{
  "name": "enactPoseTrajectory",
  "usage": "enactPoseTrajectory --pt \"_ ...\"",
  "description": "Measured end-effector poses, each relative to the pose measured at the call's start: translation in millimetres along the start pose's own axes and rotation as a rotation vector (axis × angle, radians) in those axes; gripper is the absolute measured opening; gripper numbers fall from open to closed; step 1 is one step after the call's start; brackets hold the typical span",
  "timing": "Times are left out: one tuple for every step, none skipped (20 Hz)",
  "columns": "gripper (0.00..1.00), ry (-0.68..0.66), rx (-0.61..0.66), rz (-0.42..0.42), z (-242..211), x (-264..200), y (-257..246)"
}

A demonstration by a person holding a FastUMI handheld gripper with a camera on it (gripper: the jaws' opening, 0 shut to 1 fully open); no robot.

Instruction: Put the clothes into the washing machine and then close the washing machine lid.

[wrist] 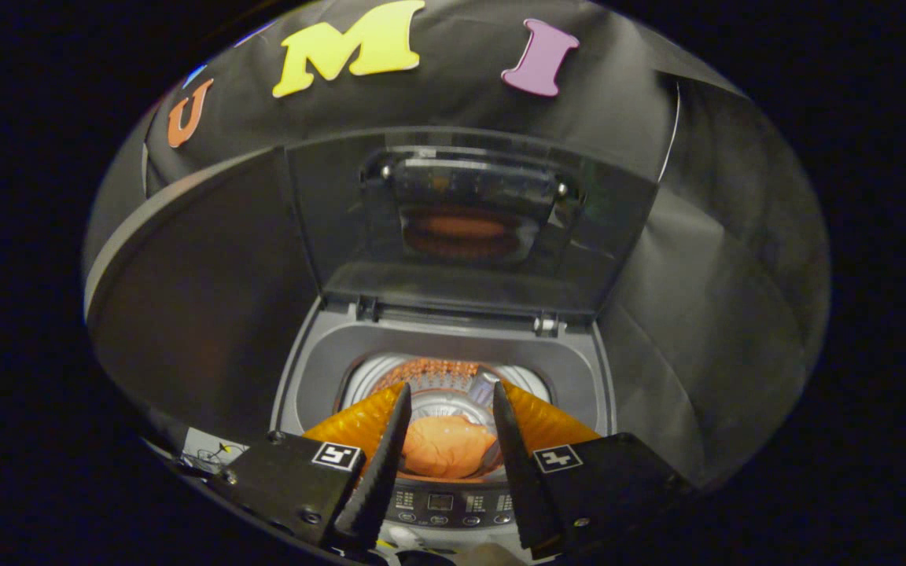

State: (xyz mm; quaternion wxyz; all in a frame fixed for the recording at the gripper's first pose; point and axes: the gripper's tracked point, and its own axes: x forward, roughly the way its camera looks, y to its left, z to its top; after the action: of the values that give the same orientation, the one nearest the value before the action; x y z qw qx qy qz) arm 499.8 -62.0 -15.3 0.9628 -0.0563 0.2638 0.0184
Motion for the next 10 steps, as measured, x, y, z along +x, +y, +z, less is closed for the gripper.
enactPoseTrajectory --pt "0.66 -0.026 0.003 0.005 11.8 -7.2 1.1" --pt "0.66 -0.051 0.007 0.009 21.6 -13.1 1.9" --pt "0.66 -0.078 0.009 0.012 32.3 -20.2 2.5" --pt "0.66 -0.106 0.006 0.013 42.3 -29.0 2.4" --pt "0.66 -0.134 0.001 0.011 53.0 -36.4 2.3" --pt "0.66 -0.160 -0.005 0.011 61.3 -42.0 3.5" --pt "0.66 -0.182 -0.011 0.011 69.0 -48.2 5.0" --pt "0.66 -0.205 -0.012 0.017 77.0 -54.5 7.2" --pt "0.66 -0.225 -0.016 0.020 84.8 -61.1 9.8" --pt "0.66 -0.250 -0.012 0.019 92.4 -67.7 9.7"
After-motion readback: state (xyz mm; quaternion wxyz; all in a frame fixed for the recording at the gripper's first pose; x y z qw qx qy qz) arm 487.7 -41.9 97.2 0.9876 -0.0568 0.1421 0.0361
